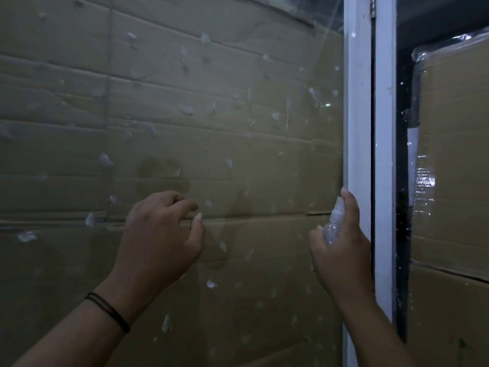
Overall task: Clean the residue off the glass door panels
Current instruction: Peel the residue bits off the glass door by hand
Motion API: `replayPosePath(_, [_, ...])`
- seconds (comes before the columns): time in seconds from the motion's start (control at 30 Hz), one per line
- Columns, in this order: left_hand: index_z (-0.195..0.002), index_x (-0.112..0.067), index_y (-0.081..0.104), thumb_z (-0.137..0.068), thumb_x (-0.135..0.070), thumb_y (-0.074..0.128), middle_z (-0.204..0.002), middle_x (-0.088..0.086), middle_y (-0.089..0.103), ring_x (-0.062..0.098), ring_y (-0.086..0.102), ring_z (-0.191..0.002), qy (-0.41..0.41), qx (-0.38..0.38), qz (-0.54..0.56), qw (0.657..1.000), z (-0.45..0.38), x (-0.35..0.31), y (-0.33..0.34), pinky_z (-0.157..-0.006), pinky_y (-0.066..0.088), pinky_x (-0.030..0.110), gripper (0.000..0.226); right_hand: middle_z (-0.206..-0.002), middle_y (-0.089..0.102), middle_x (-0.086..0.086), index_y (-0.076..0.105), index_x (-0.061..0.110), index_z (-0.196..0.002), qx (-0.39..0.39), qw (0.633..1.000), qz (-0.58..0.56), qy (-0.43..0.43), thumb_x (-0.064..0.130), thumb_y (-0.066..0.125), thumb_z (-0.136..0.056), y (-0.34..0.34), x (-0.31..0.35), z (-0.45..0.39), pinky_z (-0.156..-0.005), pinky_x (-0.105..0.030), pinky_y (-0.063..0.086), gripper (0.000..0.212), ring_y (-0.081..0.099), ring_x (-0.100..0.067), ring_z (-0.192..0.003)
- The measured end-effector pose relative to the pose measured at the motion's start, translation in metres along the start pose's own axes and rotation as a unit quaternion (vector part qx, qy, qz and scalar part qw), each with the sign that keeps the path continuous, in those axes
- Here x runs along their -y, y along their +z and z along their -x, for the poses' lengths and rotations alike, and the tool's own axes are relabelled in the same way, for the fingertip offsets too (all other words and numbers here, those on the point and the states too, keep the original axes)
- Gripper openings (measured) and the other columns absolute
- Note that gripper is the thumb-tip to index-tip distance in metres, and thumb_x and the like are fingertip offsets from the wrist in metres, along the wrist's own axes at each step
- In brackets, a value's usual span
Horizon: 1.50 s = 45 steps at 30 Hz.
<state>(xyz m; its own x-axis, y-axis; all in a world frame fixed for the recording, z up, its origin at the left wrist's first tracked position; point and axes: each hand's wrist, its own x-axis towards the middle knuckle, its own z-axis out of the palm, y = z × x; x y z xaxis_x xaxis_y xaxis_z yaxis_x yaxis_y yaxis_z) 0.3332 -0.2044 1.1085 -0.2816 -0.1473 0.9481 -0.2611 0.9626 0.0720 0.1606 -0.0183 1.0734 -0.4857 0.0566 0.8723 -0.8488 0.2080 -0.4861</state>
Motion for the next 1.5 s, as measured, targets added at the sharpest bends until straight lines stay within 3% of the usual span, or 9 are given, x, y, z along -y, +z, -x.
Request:
replayPosePath(0.17, [-0.084, -0.013, 0.074, -0.077, -0.034, 0.051, -0.084, 0.003, 0.065, 0.026, 0.063, -0.081, -0.004, 0.007, -0.010, 1.000, 0.005, 0.011, -0.013, -0.076, 0.051, 0.040, 0.031, -0.112, 0.058, -0.019, 0.008, 0.034, -0.149, 0.017, 1.000, 0.000, -0.022, 0.012, 0.055, -0.089, 0.007, 0.019, 0.011, -0.057, -0.038, 0.052, 0.079, 0.054, -0.021, -0.067])
replayPosePath(0.37, [-0.082, -0.014, 0.074, -0.077, -0.034, 0.051, -0.084, 0.003, 0.065, 0.027, 0.062, -0.081, -0.006, 0.012, -0.027, 1.000, 0.010, 0.028, -0.030, -0.079, 0.049, 0.044, 0.031, -0.136, 0.049, -0.012, 0.015, 0.031, -0.148, 0.016, 0.999, -0.022, -0.039, 0.011, 0.054, -0.090, 0.021, 0.037, 0.023, -0.070, -0.024, 0.042, 0.073, 0.056, -0.017, -0.095])
replayPosePath(0.5, [-0.083, -0.014, 0.074, -0.076, -0.032, 0.055, -0.084, 0.002, 0.065, 0.026, 0.062, -0.082, -0.015, 0.009, -0.034, 0.999, 0.014, 0.038, -0.040, -0.082, 0.048, 0.048, 0.027, -0.118, 0.058, -0.016, 0.012, 0.031, -0.149, 0.006, 0.999, -0.006, -0.042, 0.010, 0.055, -0.089, 0.028, 0.050, 0.031, -0.047, -0.016, 0.034, 0.076, 0.044, -0.007, -0.060])
replayPosePath(0.63, [-0.085, -0.014, 0.074, -0.077, -0.034, 0.052, -0.086, 0.002, 0.065, 0.025, 0.062, -0.083, -0.012, 0.005, -0.036, 0.999, 0.019, 0.047, -0.048, -0.082, 0.049, 0.048, 0.031, -0.129, 0.053, -0.013, 0.003, 0.036, -0.149, 0.030, 0.998, 0.000, -0.047, 0.012, 0.052, -0.091, 0.032, 0.060, 0.036, -0.049, -0.017, 0.035, 0.080, 0.046, -0.006, -0.066])
replayPosePath(0.9, [-0.083, -0.014, 0.074, -0.077, -0.036, 0.051, -0.088, 0.004, 0.065, 0.026, 0.063, -0.085, -0.009, 0.000, -0.038, 0.999, 0.023, 0.057, -0.059, -0.083, 0.049, 0.047, 0.033, -0.075, 0.054, -0.006, 0.018, 0.030, -0.146, 0.026, 0.999, 0.008, -0.032, 0.012, 0.051, -0.089, 0.038, 0.066, 0.031, -0.032, -0.014, 0.030, 0.068, 0.040, -0.007, -0.047])
replayPosePath(1.2, [-0.084, -0.014, 0.074, -0.077, -0.036, 0.050, -0.087, 0.003, 0.066, 0.026, 0.063, -0.084, -0.011, 0.005, -0.043, 0.999, 0.026, 0.063, -0.070, -0.082, 0.049, 0.048, 0.034, -0.056, 0.045, 0.005, 0.033, 0.026, -0.130, -0.018, 1.000, -0.002, -0.009, 0.006, 0.056, -0.084, 0.044, 0.078, 0.032, -0.033, -0.010, 0.033, 0.055, 0.043, -0.006, -0.042])
replayPosePath(1.3, [-0.085, -0.014, 0.074, -0.077, -0.037, 0.049, -0.090, 0.004, 0.067, 0.026, 0.063, -0.086, -0.020, 0.007, -0.042, 0.999, 0.028, 0.066, -0.072, -0.082, 0.049, 0.050, 0.034, -0.066, 0.054, -0.002, 0.018, 0.034, -0.140, 0.026, 1.000, 0.000, -0.012, 0.011, 0.053, -0.088, 0.046, 0.079, 0.038, -0.036, -0.015, 0.027, 0.066, 0.048, -0.013, -0.046])
replayPosePath(1.43, [-0.084, -0.015, 0.074, -0.077, -0.037, 0.049, -0.089, 0.004, 0.066, 0.027, 0.062, -0.086, -0.025, 0.003, -0.046, 0.999, 0.030, 0.069, -0.074, -0.083, 0.048, 0.049, 0.033, -0.126, 0.056, -0.013, -0.002, 0.043, -0.145, 0.053, 0.998, -0.024, -0.021, 0.013, 0.051, -0.091, 0.046, 0.086, 0.046, -0.047, -0.022, 0.039, 0.082, 0.057, -0.019, -0.066])
replayPosePath(1.5, [-0.084, -0.015, 0.074, -0.077, -0.036, 0.049, -0.088, 0.003, 0.065, 0.026, 0.062, -0.085, -0.026, 0.002, -0.046, 0.999, 0.031, 0.070, -0.076, -0.083, 0.048, 0.048, 0.033, -0.134, 0.052, -0.013, -0.007, 0.043, -0.145, 0.054, 0.998, -0.026, -0.032, 0.013, 0.055, -0.091, 0.047, 0.091, 0.050, -0.045, -0.025, 0.047, 0.087, 0.058, -0.018, -0.061])
